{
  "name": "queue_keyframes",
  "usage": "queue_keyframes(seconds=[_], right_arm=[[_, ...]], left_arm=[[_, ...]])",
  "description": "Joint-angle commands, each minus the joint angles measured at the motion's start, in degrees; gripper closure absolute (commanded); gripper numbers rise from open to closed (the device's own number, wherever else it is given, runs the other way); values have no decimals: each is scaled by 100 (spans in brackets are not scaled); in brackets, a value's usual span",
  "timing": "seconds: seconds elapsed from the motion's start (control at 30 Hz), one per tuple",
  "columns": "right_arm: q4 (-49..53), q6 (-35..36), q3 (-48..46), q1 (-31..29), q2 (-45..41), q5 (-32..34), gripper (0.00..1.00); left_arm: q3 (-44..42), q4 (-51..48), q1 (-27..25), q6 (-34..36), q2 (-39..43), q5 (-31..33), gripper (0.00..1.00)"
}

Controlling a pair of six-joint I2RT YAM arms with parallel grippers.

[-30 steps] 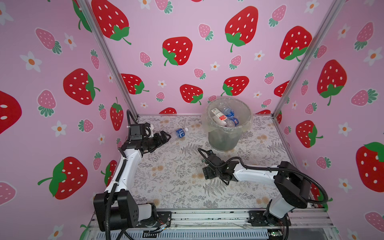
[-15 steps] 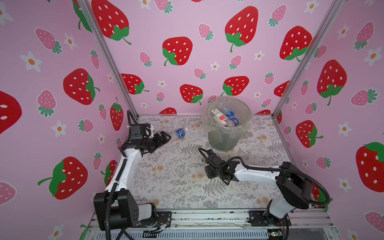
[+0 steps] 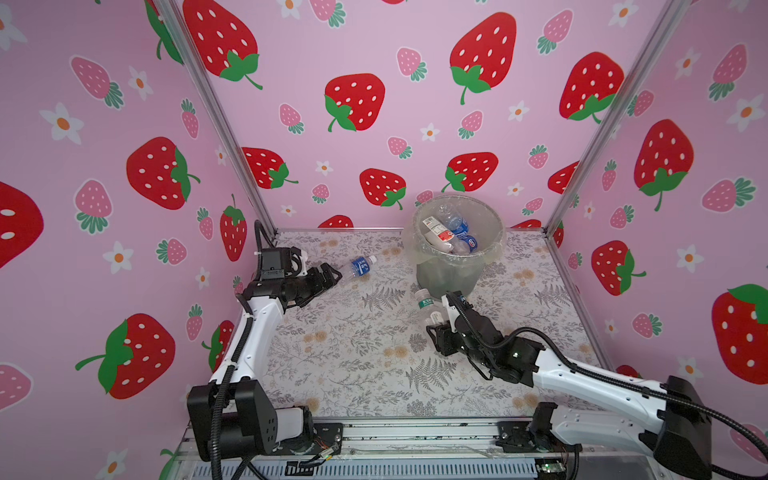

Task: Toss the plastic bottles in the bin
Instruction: 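Lift the green-labelled bottle with the right gripper and carry it over the bin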

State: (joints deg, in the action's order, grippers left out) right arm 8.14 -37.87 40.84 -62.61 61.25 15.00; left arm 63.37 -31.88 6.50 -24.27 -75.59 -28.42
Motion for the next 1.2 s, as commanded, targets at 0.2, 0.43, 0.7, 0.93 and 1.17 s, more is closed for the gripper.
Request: queue_keyframes(seconds=[0.2, 0.43, 0.7, 0.93, 1.17], right_arm=[[-19, -103, -250, -217, -1402, 496, 47], [24, -30, -338, -217, -2087, 1052, 48], [64, -80, -408, -221, -2706, 1510, 47], [52, -105, -590, -216, -3178, 1809, 47], [-83, 19, -494, -213, -3068, 2068, 47]], left_arm=[[271, -193, 24, 174, -60, 221, 1], [258, -189, 20, 160, -82, 248, 1], [263, -192, 20, 155, -114, 243, 1], [257, -185, 19, 148, -111, 241, 1], [263, -184, 17, 136, -122, 220, 1]])
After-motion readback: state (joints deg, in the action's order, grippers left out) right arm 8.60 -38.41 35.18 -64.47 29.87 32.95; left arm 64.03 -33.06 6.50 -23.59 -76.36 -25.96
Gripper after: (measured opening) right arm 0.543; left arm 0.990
